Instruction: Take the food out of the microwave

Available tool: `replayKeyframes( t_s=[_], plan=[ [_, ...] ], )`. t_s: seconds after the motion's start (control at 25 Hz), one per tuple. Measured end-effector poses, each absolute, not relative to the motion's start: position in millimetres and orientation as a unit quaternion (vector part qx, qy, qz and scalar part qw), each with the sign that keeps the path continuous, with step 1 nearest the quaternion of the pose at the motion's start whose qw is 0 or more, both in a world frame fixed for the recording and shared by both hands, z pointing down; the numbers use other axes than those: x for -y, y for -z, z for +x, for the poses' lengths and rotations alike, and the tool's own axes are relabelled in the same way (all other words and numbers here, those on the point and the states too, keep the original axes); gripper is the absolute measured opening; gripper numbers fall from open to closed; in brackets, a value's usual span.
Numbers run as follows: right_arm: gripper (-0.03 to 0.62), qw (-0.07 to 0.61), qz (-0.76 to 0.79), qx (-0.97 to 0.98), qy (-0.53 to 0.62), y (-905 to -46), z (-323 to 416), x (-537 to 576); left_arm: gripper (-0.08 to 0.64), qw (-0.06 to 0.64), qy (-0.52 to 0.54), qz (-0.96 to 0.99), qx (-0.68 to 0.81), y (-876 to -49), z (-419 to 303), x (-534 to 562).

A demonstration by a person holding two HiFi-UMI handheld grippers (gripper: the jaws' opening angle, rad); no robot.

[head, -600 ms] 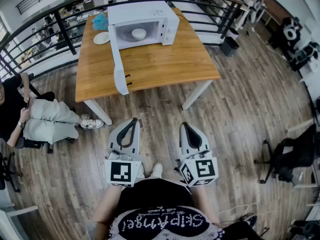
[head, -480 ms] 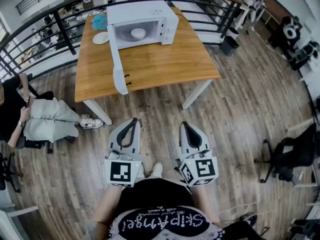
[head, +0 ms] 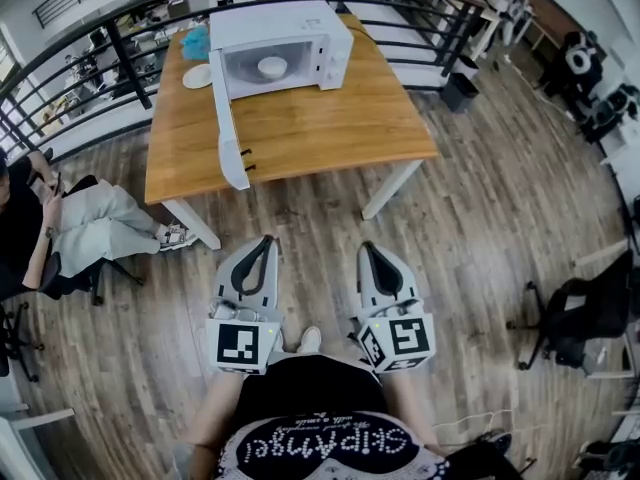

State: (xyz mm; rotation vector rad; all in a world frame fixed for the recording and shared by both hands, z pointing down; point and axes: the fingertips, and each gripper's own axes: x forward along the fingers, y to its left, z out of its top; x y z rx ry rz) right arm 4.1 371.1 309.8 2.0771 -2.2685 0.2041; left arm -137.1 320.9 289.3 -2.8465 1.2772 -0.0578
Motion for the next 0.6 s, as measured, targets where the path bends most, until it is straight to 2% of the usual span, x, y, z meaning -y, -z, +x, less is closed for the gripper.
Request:
replayKeyframes(
  t_s=[0.16, 0.6],
  plan=[
    [0.035, 0.013, 0.666, 0.743, -0.061, -308, 17, -374, 0.034, 0.011, 0.01, -0.909, -0.417, -289, -126, -325],
    [0.037, 0.032, 0.656, 0.752, -0.057, -318, 39, -382, 0.034, 0.02, 0.002, -0.909, -0.417, -286, -100, -338]
  ],
)
